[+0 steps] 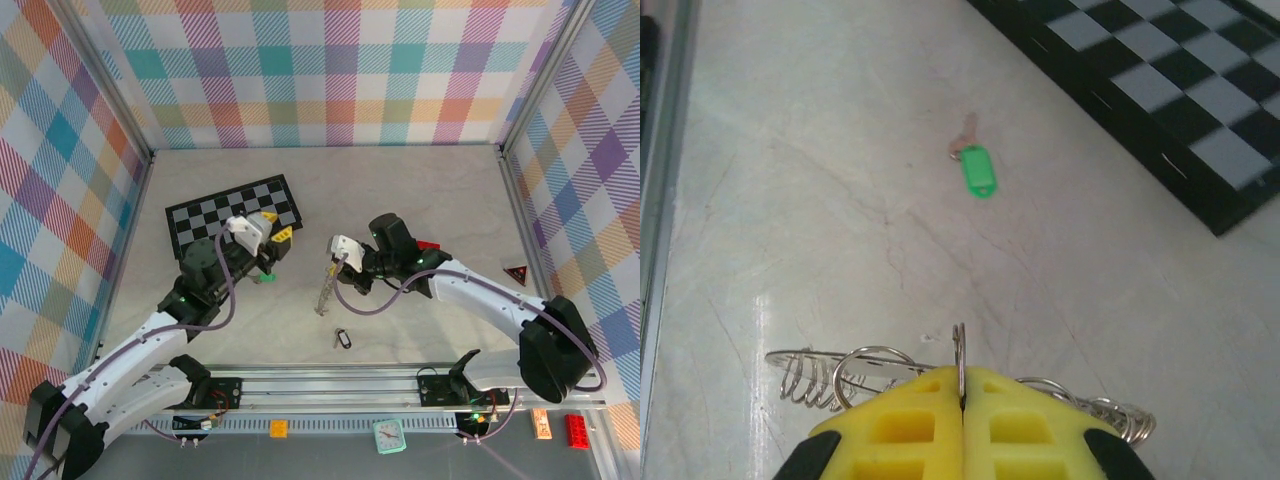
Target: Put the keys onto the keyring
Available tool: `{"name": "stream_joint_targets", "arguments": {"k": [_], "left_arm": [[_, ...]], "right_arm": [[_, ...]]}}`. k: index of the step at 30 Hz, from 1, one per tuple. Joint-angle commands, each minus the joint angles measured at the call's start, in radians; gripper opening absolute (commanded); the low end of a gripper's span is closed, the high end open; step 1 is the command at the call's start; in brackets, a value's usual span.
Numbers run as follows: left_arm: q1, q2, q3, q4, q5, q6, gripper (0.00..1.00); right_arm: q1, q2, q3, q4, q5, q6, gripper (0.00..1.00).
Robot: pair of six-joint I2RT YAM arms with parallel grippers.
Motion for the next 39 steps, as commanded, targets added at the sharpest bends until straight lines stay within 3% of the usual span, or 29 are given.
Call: {"name": "stream_joint_targets", "arguments": {"k": [1,5,10,18,20,23,26,32,34,39], "left_arm": [[-0.002,-0.014,0.032,-0.151,-0.121,-0.157,0.42],[-0.003,-0.009,0.033,-0.230,-0.064,-0.273,0.40],[-0.025,0.036,0.040,-0.354,-0.034,-0.527,0.40],[-0.244,0.200,0.162,-0.736,-0.034,-0.732,0.37],[-0.292,0.235,0.174,-0.756,-0.001,-0.745,0.37],[-0.384,0.292,0.183,-0.751,0.014,-0.652,0.39],[-0.451,0.358,0.196,-0.715,-0.016,-0.459,0.38],[-0.524,0.477,0.122,-0.406,-0.003,-0.044,0.35],[-0.525,0.516,0.118,-0.364,0.039,0.043,0.35],[-0.525,0.603,0.118,-0.324,0.037,0.093,0.35]], "right_arm": [[0.006,-0.052,0.046,-0.088,0.070,0.160,0.00],[0.006,-0.113,0.042,-0.145,0.153,0.263,0.00],[0.004,-0.193,0.033,-0.200,0.328,0.356,0.00],[-0.028,-0.265,0.017,-0.248,0.493,0.461,0.00],[-0.037,-0.273,0.017,-0.271,0.508,0.480,0.00],[-0.052,-0.293,0.011,-0.295,0.522,0.512,0.00],[-0.073,-0.314,-0.009,-0.295,0.522,0.542,0.00],[-0.084,-0.365,-0.040,-0.285,0.519,0.523,0.00],[-0.084,-0.375,-0.038,-0.291,0.518,0.516,0.00],[-0.084,-0.389,-0.041,-0.290,0.520,0.509,0.00]]}}
